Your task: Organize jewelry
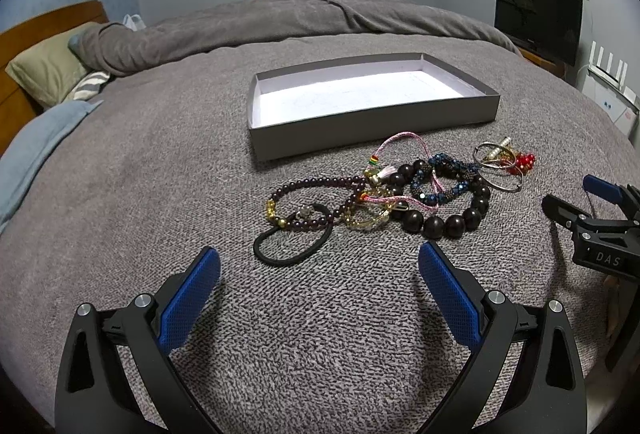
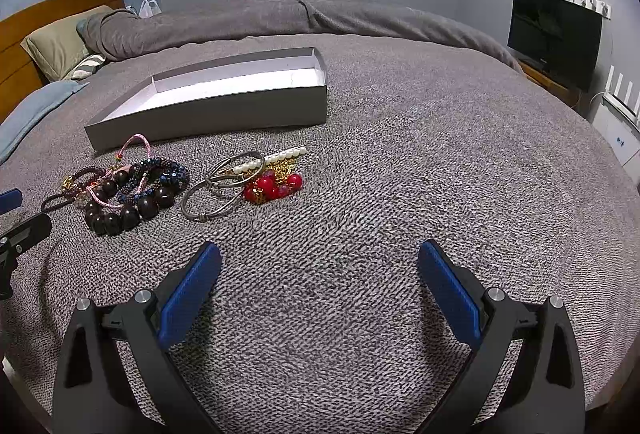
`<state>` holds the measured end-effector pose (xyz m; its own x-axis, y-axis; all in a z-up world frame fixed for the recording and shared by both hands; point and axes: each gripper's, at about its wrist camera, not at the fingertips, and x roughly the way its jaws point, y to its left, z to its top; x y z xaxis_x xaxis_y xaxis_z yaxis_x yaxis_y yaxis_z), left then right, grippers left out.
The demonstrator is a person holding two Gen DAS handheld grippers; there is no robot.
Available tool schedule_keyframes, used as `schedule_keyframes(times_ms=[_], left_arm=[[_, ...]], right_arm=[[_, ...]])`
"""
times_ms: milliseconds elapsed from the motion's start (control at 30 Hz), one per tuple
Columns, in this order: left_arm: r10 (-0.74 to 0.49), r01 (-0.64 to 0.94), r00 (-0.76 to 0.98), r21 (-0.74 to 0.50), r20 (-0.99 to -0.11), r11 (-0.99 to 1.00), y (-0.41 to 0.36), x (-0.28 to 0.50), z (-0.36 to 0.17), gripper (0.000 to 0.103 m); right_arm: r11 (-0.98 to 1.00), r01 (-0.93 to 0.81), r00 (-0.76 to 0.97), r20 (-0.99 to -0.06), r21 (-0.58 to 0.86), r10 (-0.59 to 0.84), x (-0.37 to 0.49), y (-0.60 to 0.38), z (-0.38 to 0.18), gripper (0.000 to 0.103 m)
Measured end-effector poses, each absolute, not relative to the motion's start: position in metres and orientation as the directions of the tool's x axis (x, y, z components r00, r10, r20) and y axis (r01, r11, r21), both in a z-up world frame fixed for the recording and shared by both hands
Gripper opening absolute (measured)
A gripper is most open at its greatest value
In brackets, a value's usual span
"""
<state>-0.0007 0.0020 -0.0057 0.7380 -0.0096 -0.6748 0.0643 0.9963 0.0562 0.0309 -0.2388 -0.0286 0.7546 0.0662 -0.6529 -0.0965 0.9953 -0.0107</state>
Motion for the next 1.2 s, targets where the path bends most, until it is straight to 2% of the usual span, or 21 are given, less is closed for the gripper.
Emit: schedule_keyframes(times_ms=[633,833,967,1100,1200], left_arm=[[-0.010,0.061,0.744,0.054,-0.668,0.997,0.004,0.001,-0.005,0.098],[-0.027,0.083,0.762,0.056,-0.647,0.995,0.004,-0.004,-0.002,0.098],[-0.067,0.120,0.741,0.033,-0.668,0.992,0.002,-0.001,-0.002,0.098],[-0.049,0.131,0.761,0.078,-0.647,0.988,0.001,0.000,0.003,0.098],[-0.086,0.165,0.785,0.073,-0.613,0.984,0.006,-0.001,0.011,0.098]], right_arm=[[0.995,-0.095,0.755,-0.653,-0.012,0.064,0.032,-0.236,-0.032,0.098],[0.995,-0.101,0.758,-0.649,-0.008,0.072,0.031,-0.237,-0.029,0.098],[0.992,-0.124,0.762,-0.640,0.002,0.096,0.030,-0.237,-0.023,0.098],[0.989,-0.144,0.773,-0.626,-0.017,0.102,0.031,-0.234,-0.012,0.098],[0.982,-0.176,0.783,-0.614,-0.062,0.102,0.034,-0.229,-0.003,0.098]])
